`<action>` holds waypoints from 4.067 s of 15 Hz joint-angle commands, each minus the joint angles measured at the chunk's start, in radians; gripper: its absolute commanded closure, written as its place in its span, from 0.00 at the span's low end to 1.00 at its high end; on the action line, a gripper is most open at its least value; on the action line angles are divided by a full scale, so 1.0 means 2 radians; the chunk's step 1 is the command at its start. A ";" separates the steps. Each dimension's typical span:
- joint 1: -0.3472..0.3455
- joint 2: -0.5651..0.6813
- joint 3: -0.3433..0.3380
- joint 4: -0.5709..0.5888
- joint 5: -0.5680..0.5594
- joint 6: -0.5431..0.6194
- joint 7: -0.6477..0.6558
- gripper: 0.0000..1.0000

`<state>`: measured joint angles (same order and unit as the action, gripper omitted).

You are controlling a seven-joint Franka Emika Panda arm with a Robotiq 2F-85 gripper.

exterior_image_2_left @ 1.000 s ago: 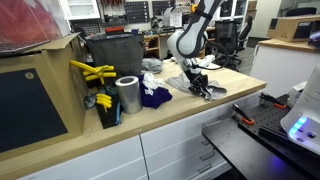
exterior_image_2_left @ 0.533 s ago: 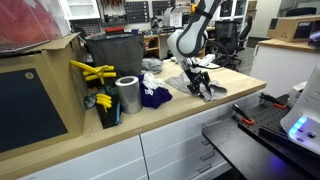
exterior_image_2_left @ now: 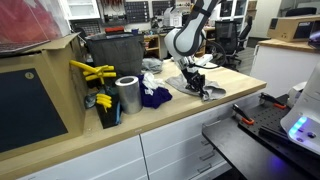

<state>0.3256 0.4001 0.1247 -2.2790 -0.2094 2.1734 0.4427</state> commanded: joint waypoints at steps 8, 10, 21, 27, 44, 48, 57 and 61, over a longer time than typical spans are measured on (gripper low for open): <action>-0.017 -0.065 0.003 -0.008 0.056 0.000 0.007 0.98; -0.027 -0.077 0.004 -0.011 0.072 0.001 0.000 0.98; -0.028 -0.052 0.032 0.004 0.131 -0.010 -0.041 0.68; -0.026 -0.052 0.035 -0.004 0.130 -0.001 -0.035 0.29; -0.012 -0.012 0.040 0.007 0.192 0.012 -0.015 0.30; -0.010 -0.008 0.038 0.002 0.188 0.027 -0.015 0.63; -0.010 -0.053 0.047 -0.015 0.190 0.060 -0.026 1.00; -0.017 -0.091 0.051 -0.027 0.200 0.054 -0.031 1.00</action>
<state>0.2991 0.3094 0.2217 -2.2787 0.1658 2.2734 0.3968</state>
